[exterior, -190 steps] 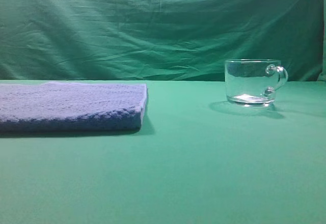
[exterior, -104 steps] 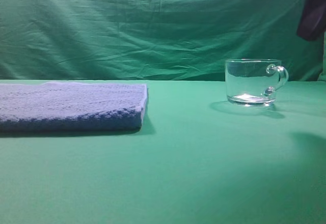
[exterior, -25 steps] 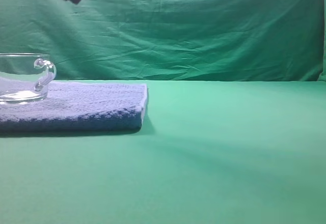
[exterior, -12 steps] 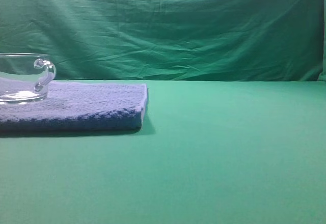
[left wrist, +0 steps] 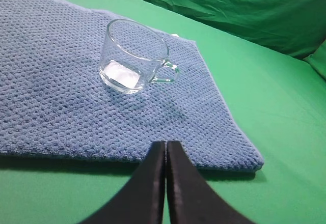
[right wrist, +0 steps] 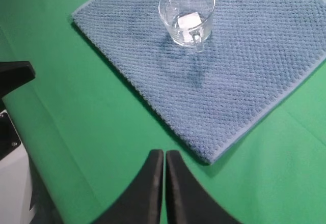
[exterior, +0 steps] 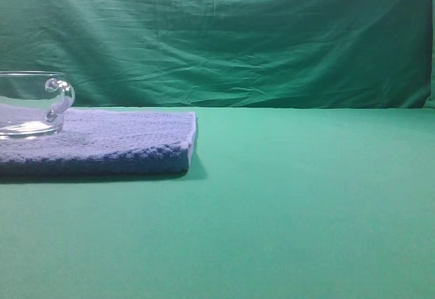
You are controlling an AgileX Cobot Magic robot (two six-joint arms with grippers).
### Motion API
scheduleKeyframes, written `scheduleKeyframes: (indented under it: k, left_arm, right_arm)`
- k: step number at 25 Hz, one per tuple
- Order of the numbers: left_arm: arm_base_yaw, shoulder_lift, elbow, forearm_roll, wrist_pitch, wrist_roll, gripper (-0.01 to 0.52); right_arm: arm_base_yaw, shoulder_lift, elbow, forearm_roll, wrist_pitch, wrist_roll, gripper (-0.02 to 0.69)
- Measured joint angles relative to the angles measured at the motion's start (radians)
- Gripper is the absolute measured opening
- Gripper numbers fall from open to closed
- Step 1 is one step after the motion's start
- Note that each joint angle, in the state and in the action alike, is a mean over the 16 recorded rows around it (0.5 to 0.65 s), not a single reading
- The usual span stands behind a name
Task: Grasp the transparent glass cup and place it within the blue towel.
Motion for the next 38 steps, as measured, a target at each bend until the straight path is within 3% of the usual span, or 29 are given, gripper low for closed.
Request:
scheduleKeyframes:
  k: [6,15,21,28,38]
  left_arm:
    - [0.0,0.0,0.0,0.0,0.0,0.0,0.0]
    - [0.0,0.0,0.0,0.0,0.0,0.0,0.0]
    - [0.0,0.0,0.0,0.0,0.0,0.0,0.0]
    - [0.0,0.0,0.0,0.0,0.0,0.0,0.0]
    - [0.0,0.0,0.0,0.0,0.0,0.0,0.0]
  right_arm:
    - [-0.001,-0.133,0.116,-0.052,-0.023,0.021,0.0]
    - [-0.085,-0.257,0.193,-0.203,-0.081,0.169,0.0]
    - [-0.229,-0.425,0.322,-0.268,-0.206,0.253,0.0]
    - [-0.434,-0.686,0.551,-0.278,-0.348,0.248,0.0]
    - [-0.673,-0.981,0.841,-0.278,-0.396,0.211,0.0]
